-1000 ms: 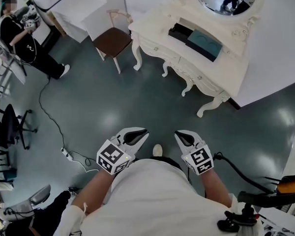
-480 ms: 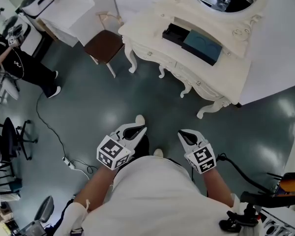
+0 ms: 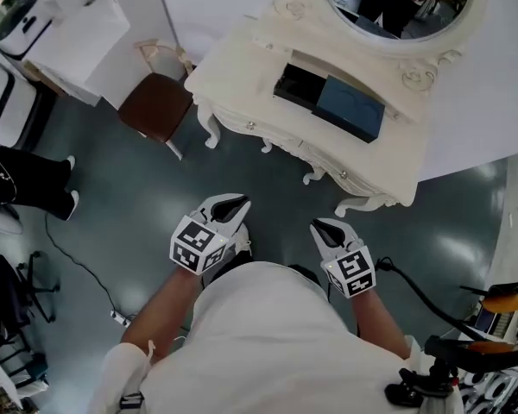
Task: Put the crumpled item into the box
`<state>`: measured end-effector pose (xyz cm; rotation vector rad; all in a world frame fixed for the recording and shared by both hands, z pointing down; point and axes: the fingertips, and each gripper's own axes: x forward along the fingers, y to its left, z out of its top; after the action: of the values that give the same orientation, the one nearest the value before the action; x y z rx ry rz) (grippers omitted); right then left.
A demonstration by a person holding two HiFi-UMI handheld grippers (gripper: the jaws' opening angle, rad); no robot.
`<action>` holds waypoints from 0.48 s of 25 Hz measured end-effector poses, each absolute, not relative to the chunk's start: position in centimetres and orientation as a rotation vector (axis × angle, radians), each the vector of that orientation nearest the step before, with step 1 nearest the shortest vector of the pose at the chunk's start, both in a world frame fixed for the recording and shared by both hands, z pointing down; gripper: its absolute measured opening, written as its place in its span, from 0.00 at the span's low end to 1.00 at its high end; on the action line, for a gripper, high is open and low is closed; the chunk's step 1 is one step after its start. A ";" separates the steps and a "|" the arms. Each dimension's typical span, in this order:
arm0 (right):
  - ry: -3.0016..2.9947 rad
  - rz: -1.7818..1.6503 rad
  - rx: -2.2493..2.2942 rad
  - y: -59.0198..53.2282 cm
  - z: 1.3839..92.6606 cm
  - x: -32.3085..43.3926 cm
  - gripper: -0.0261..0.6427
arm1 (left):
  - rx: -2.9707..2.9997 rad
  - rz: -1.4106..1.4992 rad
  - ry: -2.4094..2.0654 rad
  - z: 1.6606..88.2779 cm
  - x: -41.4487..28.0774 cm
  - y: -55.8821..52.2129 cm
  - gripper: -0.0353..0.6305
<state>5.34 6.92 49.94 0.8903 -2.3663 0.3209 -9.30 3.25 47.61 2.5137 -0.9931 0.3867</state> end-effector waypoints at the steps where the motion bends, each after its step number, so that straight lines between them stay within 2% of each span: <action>1: -2.362 0.328 0.902 6.0 50.0 4.7 0.09 | 2.513 0.391 -0.987 48.0 -10.0 1.7 0.10; 12: -2.301 0.378 0.971 -2.3 50.5 4.9 0.10 | 2.400 0.411 -1.093 52.7 -13.3 -14.6 0.22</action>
<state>4.95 -2.27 50.49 0.9709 -2.3009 0.3780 -13.27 -14.63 52.74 2.4004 -1.0926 0.4112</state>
